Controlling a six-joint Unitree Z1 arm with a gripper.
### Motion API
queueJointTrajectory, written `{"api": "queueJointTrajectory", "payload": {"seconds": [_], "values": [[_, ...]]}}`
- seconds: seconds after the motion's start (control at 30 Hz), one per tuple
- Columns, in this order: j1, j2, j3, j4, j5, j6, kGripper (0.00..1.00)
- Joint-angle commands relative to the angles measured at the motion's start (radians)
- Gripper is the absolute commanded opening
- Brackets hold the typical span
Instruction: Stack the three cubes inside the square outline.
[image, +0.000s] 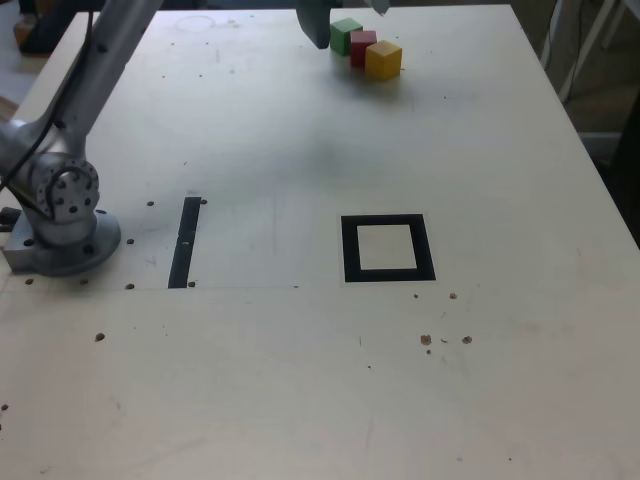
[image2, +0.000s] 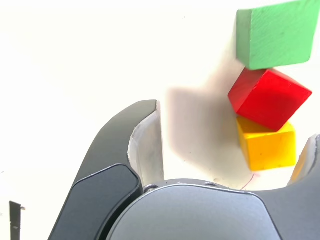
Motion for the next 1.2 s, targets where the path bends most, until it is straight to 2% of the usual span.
{"api": "queueJointTrajectory", "payload": {"seconds": [0.0,0.33,0.63,1.17], "values": [[-0.005,0.015,-0.018,0.013,0.006,-0.007,0.97],[-0.019,0.094,-0.129,0.01,0.031,-0.05,0.95],[-0.029,0.144,-0.154,0.002,0.053,-0.086,0.93],[-0.035,0.203,-0.198,-0.038,0.066,-0.127,0.89]]}}
